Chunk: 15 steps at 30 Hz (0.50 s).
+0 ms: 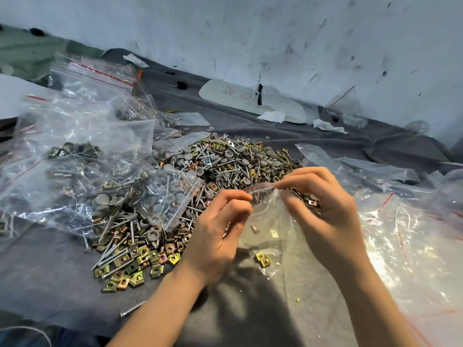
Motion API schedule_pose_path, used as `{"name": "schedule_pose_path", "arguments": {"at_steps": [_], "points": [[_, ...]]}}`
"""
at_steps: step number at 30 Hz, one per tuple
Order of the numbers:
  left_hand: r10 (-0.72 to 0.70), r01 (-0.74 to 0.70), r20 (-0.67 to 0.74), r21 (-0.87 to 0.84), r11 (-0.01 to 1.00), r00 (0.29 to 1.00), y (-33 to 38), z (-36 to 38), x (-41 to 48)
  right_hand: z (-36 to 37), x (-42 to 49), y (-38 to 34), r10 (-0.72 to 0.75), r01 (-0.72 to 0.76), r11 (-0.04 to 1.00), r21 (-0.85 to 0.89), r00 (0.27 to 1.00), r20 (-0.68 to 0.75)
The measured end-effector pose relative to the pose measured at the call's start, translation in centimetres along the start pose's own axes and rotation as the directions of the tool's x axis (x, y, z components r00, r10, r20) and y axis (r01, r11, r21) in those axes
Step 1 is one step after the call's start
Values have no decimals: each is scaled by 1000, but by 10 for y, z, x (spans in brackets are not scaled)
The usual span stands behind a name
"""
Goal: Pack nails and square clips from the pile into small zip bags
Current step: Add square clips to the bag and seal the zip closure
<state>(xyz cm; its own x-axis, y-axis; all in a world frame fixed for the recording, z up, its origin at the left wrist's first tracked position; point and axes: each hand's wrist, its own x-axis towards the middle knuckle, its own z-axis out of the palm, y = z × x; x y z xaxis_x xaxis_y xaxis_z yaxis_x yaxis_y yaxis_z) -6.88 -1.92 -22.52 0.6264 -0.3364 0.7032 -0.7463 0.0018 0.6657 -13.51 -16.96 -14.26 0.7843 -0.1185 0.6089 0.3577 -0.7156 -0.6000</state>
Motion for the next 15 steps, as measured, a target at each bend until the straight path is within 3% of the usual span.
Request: {"name": "schedule_pose_path", "arguments": {"at_steps": [2,4,7,9,15], "points": [[-14,14,-29,-7,1000,999,1,0,1,-10,-4,9,81,-76,996,48,989,-126],[-20,19,-46,-13,1000,999,2,1,1,-18,-11,25,188,-192,981,-5,969,-163],[-21,20,-60,-22,1000,998,3,1,2,-24,-27,61,453,-427,839,-338,891,-2],[-29,28,-62,-25,999,998,3,1,1,-23,-39,76,595,-471,711,-522,799,89],[-23,23,-55,-5,1000,998,3,2,2,-20,-50,79,521,-429,763,-483,851,66]]}}
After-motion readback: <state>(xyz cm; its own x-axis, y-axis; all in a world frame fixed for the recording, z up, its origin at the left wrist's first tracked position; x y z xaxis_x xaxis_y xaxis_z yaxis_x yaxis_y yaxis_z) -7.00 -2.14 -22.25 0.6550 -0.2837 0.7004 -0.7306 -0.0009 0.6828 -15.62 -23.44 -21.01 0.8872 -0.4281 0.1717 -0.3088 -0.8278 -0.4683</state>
